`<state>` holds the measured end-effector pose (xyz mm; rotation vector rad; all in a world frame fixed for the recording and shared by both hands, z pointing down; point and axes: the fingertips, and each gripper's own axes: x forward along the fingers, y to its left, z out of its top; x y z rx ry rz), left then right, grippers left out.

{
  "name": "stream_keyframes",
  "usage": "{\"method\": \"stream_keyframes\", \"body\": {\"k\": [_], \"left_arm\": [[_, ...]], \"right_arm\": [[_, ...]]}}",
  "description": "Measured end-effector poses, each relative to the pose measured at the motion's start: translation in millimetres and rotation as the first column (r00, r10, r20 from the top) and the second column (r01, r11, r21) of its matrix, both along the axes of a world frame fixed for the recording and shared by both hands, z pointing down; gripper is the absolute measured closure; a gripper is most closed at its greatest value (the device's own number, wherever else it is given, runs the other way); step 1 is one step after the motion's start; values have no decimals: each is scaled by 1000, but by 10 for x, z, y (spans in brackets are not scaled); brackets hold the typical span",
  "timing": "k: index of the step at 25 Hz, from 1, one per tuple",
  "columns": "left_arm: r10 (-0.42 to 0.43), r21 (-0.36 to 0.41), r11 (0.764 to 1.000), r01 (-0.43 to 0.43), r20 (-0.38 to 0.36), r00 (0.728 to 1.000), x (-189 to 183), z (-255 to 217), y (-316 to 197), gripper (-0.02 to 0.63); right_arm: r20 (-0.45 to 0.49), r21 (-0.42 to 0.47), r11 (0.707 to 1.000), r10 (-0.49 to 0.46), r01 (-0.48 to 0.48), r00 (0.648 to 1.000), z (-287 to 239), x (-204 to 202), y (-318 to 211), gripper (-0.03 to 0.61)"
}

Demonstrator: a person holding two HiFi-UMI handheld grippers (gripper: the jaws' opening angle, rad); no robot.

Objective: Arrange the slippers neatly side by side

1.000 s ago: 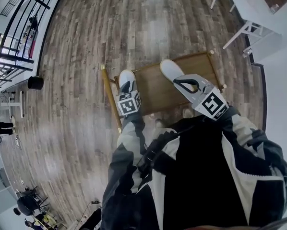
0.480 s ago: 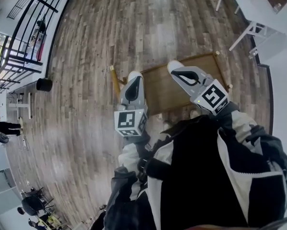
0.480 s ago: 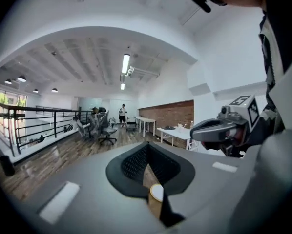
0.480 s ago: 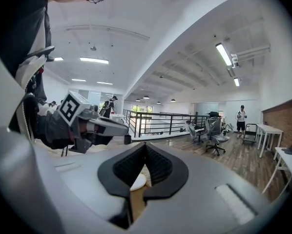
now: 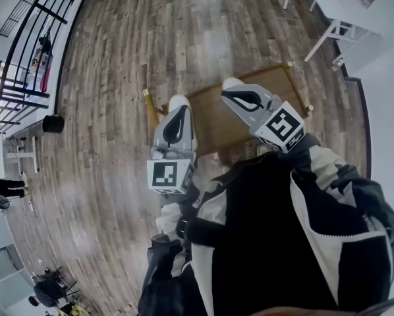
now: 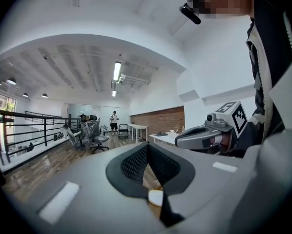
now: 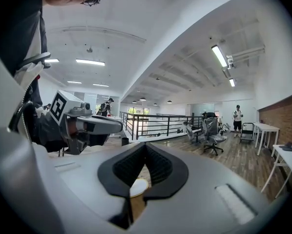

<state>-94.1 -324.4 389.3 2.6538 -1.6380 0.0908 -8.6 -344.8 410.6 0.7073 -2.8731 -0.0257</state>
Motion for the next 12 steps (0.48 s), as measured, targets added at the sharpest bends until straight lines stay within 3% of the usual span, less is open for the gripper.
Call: {"method": "stream_keyframes", "body": {"k": [7, 10, 12], "left_arm": [[14, -6, 1000, -14, -23, 1000, -162, 3, 20, 597], [25, -24, 999, -26, -39, 999, -178, 47, -8, 597], [34, -33, 999, -36, -47, 998, -169, 82, -19, 597]], "right_arm": [[-27, -19, 999, 32, -32, 999, 202, -81, -24, 574], [-88, -46, 998, 48, -52, 995, 484, -23, -99, 570], [-134, -74, 995, 58, -68, 989, 697, 39, -146, 502]]}}
